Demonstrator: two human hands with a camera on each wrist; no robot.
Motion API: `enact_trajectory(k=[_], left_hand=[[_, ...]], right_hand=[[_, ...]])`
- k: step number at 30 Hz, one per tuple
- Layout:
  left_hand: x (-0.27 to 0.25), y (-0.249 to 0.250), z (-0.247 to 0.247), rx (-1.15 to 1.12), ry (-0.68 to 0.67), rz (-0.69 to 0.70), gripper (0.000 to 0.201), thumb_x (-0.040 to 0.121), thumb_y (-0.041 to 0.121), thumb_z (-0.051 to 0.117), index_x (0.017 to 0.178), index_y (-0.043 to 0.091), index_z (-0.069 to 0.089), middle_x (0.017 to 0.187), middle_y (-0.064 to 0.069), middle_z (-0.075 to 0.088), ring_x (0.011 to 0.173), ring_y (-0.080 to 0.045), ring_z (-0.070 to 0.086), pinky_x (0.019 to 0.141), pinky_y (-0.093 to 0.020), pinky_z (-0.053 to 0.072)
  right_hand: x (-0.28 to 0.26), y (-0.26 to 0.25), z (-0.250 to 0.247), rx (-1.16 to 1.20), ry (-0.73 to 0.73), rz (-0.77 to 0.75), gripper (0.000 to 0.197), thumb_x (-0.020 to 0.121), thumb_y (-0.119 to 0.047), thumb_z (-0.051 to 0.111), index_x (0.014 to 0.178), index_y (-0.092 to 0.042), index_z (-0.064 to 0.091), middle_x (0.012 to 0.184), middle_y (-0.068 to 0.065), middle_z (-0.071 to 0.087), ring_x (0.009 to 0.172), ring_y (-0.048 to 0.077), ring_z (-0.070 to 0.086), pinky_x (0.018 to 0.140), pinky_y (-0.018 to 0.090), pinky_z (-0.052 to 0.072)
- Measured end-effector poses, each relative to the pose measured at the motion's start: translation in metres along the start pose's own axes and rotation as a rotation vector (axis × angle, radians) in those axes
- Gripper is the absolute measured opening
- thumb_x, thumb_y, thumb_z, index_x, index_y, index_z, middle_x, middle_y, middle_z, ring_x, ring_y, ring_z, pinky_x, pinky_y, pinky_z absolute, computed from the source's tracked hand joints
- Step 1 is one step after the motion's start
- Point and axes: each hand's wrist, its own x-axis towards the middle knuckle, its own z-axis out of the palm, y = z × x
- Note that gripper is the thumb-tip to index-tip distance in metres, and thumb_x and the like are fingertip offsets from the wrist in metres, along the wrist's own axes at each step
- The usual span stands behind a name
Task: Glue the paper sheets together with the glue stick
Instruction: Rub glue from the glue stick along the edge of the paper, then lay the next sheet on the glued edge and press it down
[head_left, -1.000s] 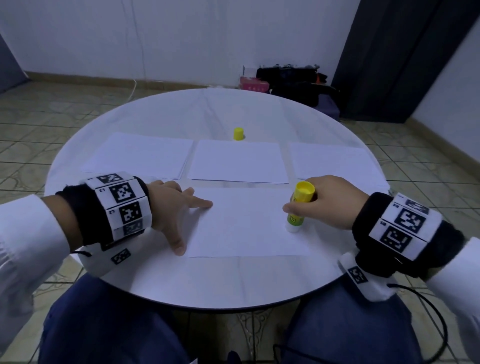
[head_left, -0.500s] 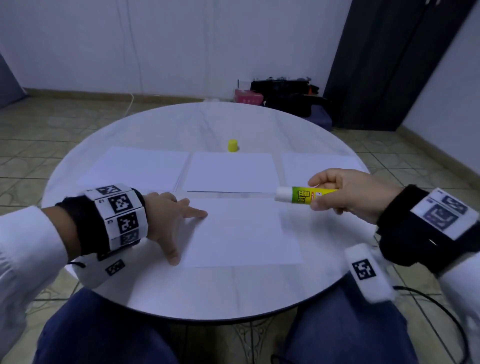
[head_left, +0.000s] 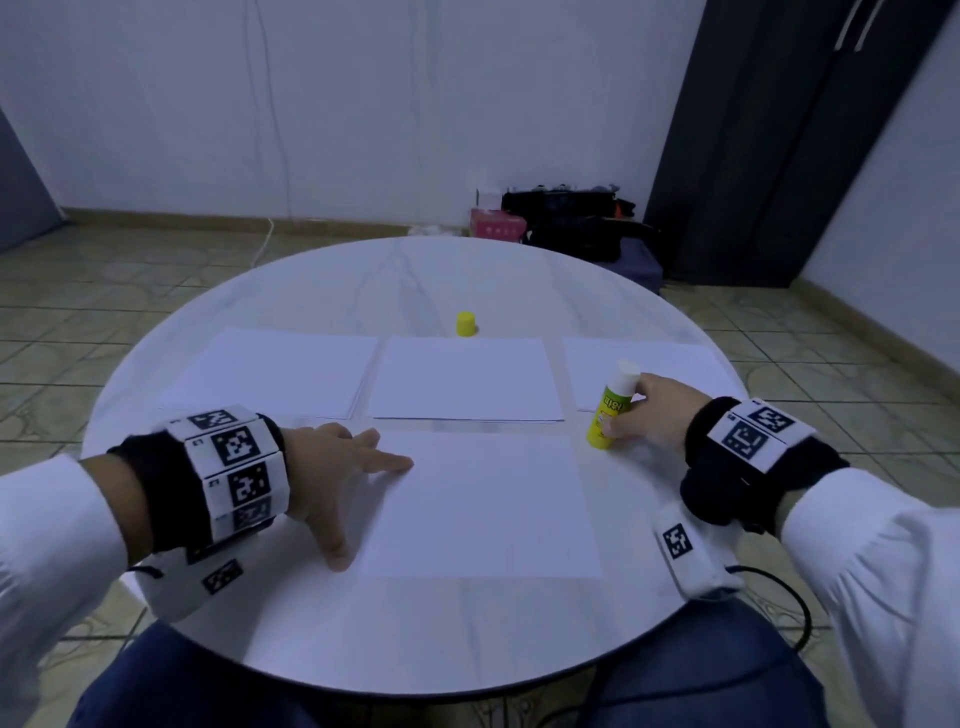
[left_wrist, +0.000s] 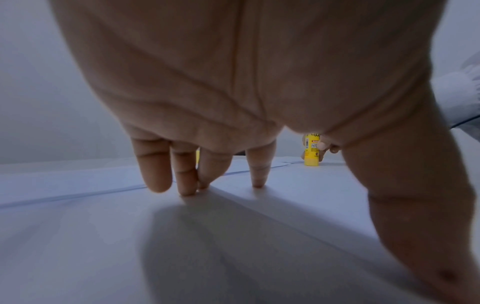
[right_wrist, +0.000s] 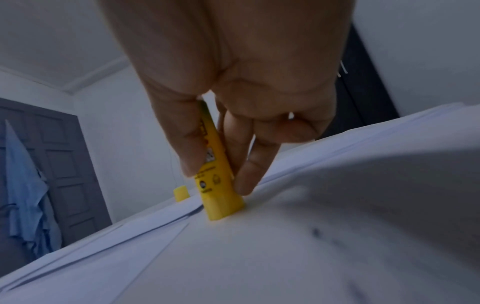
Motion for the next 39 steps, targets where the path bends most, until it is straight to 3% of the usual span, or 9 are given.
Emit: enact_trajectory(k=[7,10,15,18,21,26,32,35,39], left_hand=[[0.000,-0.002,0.005,-0.035,0.047,0.032,0.115,0.057,0.061,0.071,0.146,0.048,0.000,0.150,0.006,0.015,0.137,-0.022,0.024,0.108,-0.043,0.036],[-0.001,-0.010,0.006,-0.070,0.066,0.074,0.126,0.040,0.078,0.057,0.146,0.050,-0.004,0.158,0.007,-0.001,0.144,-0.023,0.016,0.115,-0.043,0.024],[-0.021,-0.038,-0.007,-0.320,0.073,0.106,0.128,0.027,0.096,0.054,0.141,0.059,0.007,0.155,0.023,-0.005,0.146,-0.007,-0.001,0.119,-0.033,0.013],[-0.016,-0.072,-0.011,-0.358,0.138,-0.042,0.091,0.073,0.067,0.064,0.147,0.047,0.015,0.159,0.015,0.006,0.146,-0.011,0.013,0.118,-0.032,0.015],[-0.004,-0.108,-0.015,-0.312,0.186,-0.249,0.075,0.088,0.054,0.057,0.150,0.036,0.018,0.160,0.004,0.011,0.145,-0.017,0.021,0.116,-0.031,0.019],[0.014,-0.147,-0.009,-0.281,0.118,-0.407,0.048,0.097,0.042,0.047,0.142,0.025,0.044,0.149,0.002,0.040,0.135,-0.020,0.039,0.109,-0.030,0.031],[0.034,-0.162,-0.007,-0.297,0.148,-0.407,0.040,0.093,0.045,0.052,0.115,0.015,0.066,0.114,0.000,0.066,0.104,-0.021,0.061,0.085,-0.029,0.046],[0.039,-0.167,-0.004,-0.323,0.210,-0.439,0.033,0.092,0.044,0.052,0.081,0.014,0.061,0.078,0.000,0.059,0.075,-0.020,0.054,0.070,-0.028,0.044],[0.041,-0.176,0.001,-0.353,0.231,-0.442,0.032,0.091,0.045,0.052,0.094,0.018,0.068,0.095,-0.001,0.068,0.081,-0.019,0.057,0.073,-0.027,0.045]], right_hand=[[-0.003,-0.005,0.004,-0.075,0.033,0.105,0.041,0.071,-0.026,0.078,0.103,-0.015,0.056,0.100,0.006,0.068,0.083,0.024,0.064,0.090,0.036,0.049],[-0.023,-0.020,0.000,-0.310,-0.004,0.248,0.034,0.077,-0.030,0.073,0.088,-0.006,0.052,0.083,0.006,0.056,0.071,0.021,0.053,0.065,0.027,0.042],[-0.062,-0.083,0.024,-0.580,-0.258,0.034,0.029,0.090,-0.032,0.056,0.070,-0.010,0.051,0.069,0.000,0.055,0.061,0.014,0.049,0.055,0.022,0.036],[-0.057,-0.135,0.050,-0.583,-0.247,-0.144,0.035,0.088,-0.038,0.058,0.066,-0.011,0.052,0.067,0.000,0.057,0.065,0.017,0.051,0.059,0.026,0.038],[-0.021,-0.188,0.082,-0.645,-0.175,-0.295,0.033,0.090,-0.039,0.057,0.077,-0.009,0.055,0.079,0.005,0.055,0.079,0.021,0.052,0.060,0.024,0.038],[0.051,-0.232,0.141,-0.801,-0.177,-0.256,0.056,0.079,-0.062,0.057,0.114,-0.018,0.061,0.121,0.002,0.059,0.114,0.028,0.049,0.096,0.038,0.041],[0.077,-0.242,0.163,-0.911,-0.166,-0.226,0.087,0.065,-0.081,0.055,0.130,-0.024,0.048,0.128,0.006,0.048,0.124,0.028,0.037,0.092,0.041,0.033],[0.087,-0.247,0.169,-0.930,-0.160,-0.198,0.103,0.054,-0.086,0.058,0.133,-0.021,0.044,0.131,0.007,0.045,0.124,0.029,0.039,0.094,0.042,0.035],[0.098,-0.248,0.173,-0.950,-0.227,-0.161,0.104,0.050,-0.086,0.059,0.133,-0.025,0.047,0.127,0.004,0.052,0.118,0.029,0.050,0.093,0.039,0.041]])
